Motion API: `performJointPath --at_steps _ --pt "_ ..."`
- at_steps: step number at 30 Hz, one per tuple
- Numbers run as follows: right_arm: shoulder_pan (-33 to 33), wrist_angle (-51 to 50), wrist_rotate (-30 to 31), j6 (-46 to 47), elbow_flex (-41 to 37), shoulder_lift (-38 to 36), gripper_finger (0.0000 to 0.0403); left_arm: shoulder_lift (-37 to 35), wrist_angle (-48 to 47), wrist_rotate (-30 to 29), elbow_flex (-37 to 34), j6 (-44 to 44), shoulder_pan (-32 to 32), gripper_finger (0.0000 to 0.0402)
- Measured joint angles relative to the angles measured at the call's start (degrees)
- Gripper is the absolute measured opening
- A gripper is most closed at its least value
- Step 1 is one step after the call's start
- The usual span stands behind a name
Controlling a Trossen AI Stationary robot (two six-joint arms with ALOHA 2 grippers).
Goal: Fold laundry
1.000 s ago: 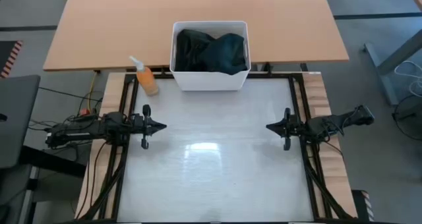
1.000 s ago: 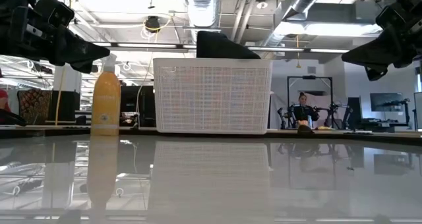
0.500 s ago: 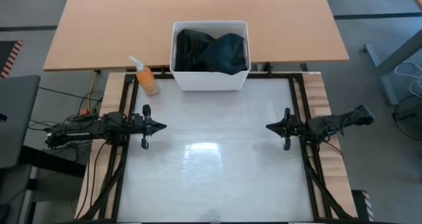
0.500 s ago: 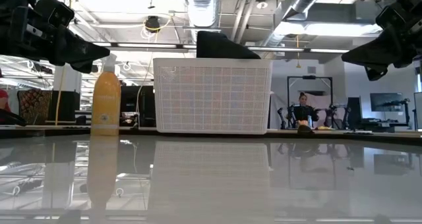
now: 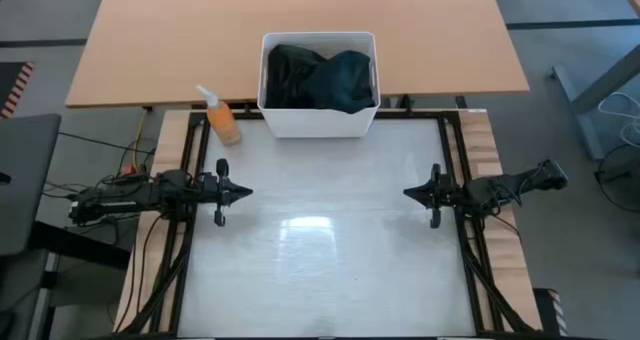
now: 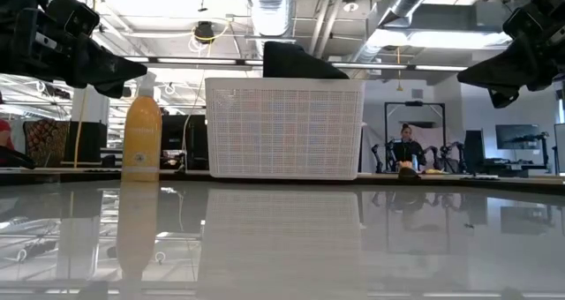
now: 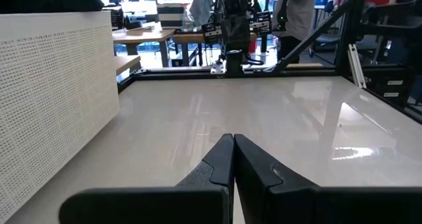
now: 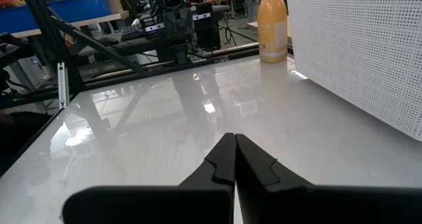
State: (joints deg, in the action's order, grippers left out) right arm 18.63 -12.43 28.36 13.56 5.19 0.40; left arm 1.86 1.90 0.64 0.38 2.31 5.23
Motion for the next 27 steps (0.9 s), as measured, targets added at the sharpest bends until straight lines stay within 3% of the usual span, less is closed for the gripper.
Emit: performJointPath --at_steps 18,23,27 --pt "0.0 0.0 0.01 -0.01 0.0 0.01 0.0025 0.01 0.05 -0.06 0.0 0.8 -0.01 0.0" --pt "-0.01 0.0 0.0 -0.01 0.0 0.01 0.0025 -0.02 2.01 -7.01 0.0 14.24 0.07 0.0" --pt "-0.01 0.0 0.0 -0.01 0.0 0.01 0.0025 0.03 1.25 -6.87 0.0 10.17 0.07 0.0"
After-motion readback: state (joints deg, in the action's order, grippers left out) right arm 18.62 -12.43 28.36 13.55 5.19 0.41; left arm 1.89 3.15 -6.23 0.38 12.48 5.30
